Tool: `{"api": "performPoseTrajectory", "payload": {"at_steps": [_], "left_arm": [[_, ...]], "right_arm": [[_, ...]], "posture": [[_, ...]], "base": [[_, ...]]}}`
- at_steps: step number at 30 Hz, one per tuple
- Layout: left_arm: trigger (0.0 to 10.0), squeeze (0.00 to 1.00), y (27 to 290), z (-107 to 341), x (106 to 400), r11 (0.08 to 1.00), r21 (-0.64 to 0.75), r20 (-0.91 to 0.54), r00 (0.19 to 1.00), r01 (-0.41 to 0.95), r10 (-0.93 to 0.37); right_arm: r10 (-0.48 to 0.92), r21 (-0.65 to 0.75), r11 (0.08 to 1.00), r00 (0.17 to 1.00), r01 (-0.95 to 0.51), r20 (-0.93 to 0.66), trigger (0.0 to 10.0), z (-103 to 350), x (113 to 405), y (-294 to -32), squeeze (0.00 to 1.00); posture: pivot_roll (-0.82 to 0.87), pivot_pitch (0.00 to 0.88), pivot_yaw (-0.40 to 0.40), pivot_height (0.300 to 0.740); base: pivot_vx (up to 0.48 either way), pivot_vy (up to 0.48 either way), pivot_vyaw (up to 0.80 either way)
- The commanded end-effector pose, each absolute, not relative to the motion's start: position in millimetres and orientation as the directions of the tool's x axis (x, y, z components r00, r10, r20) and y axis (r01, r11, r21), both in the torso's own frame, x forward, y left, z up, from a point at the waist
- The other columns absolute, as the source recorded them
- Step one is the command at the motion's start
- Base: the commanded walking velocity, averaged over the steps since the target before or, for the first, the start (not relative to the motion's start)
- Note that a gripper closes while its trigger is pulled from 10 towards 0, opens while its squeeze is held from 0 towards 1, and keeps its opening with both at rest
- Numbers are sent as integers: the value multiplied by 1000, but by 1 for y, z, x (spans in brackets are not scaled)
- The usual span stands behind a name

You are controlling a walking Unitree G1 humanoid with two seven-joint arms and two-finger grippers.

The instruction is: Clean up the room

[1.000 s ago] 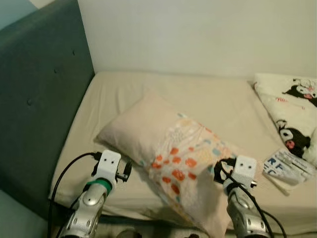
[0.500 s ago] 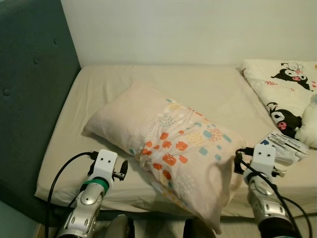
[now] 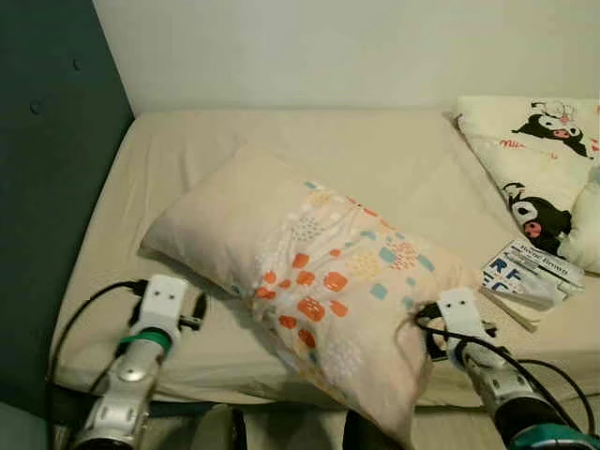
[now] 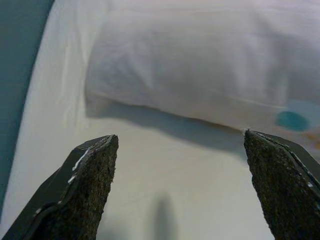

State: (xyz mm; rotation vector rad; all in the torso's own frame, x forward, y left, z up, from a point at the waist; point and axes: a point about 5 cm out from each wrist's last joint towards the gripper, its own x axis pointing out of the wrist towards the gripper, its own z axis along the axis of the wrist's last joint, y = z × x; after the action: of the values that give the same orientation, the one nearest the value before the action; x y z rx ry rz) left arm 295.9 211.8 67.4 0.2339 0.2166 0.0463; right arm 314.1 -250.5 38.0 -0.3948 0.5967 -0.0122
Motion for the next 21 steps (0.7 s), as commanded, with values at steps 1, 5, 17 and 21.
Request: {"api": "performPoseTrajectory", "payload": {"at_steps": [1,5,17,21], "left_arm": [[10000,0,209,57,290,976,219,-257,965,4,54],[10000,0,201,51,285,978,207,-285,958,38,23],[10000,0,184,43,280,978,190,-312,950,82,-19],[10000,0,184,44,281,978,191,-311,950,87,-24]], "right_arm": [[-106,-362,923,819,-130,-564,10000,34,313,-248,0],[-49,-346,919,819,-187,-572,10000,35,316,-240,0],[-248,-526,850,848,-42,-468,10000,65,318,-295,0],[-324,-576,817,850,30,-415,10000,73,316,-312,0]], "posture": [[131,3,16,622],[133,4,16,622],[125,25,13,622],[125,20,13,622]], "base": [[0,0,0],[0,0,0],[0,0,0],[0,0,0]]}}
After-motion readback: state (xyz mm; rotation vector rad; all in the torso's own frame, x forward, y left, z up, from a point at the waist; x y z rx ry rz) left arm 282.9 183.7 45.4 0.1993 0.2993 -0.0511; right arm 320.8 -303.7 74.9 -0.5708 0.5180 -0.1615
